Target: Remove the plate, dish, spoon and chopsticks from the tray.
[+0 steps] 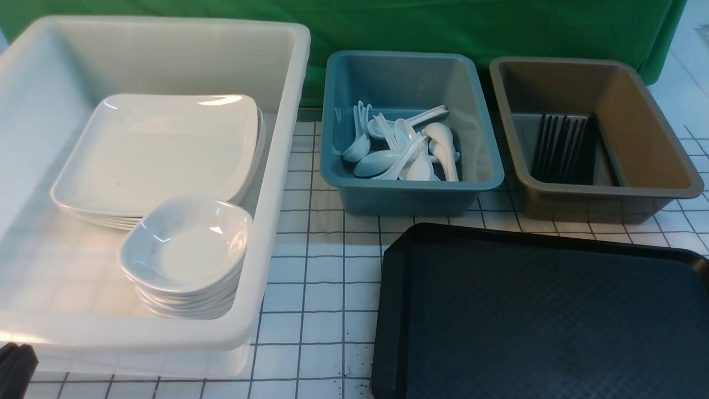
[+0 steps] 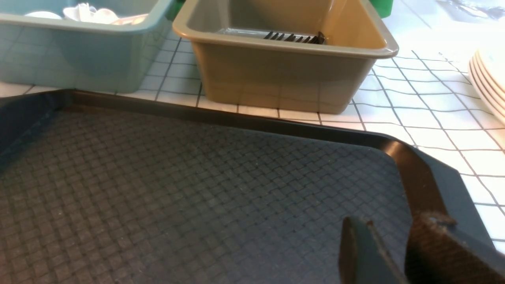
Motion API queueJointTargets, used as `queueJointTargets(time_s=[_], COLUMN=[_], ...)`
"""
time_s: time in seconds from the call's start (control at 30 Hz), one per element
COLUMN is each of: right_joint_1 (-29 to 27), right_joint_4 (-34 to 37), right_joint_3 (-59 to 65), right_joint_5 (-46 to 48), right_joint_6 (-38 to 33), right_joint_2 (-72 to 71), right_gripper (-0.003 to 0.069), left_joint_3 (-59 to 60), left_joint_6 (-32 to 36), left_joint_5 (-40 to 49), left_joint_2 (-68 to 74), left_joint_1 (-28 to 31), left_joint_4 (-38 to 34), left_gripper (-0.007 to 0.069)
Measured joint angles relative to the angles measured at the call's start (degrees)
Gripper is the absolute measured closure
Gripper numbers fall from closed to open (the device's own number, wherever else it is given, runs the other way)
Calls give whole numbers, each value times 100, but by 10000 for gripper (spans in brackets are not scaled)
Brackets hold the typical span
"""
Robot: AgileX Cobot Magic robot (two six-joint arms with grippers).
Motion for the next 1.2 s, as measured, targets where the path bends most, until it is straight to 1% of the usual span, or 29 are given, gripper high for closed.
queueJointTargets(time_s=[0.13, 1.2], right_joint_1=[0, 0], right_joint_4=[0, 0], right_joint_3=[0, 0], right_joint_5=[0, 0], right_joint_6=[0, 0], right_joint_2=[0, 0], right_gripper=[419, 419], left_joint_3=[0, 0], left_joint_6=[79, 83], left_joint_5=[0, 0], left_joint_2=[0, 0], left_joint_1=[0, 0], left_joint_4=[0, 0], left_gripper=[604, 604])
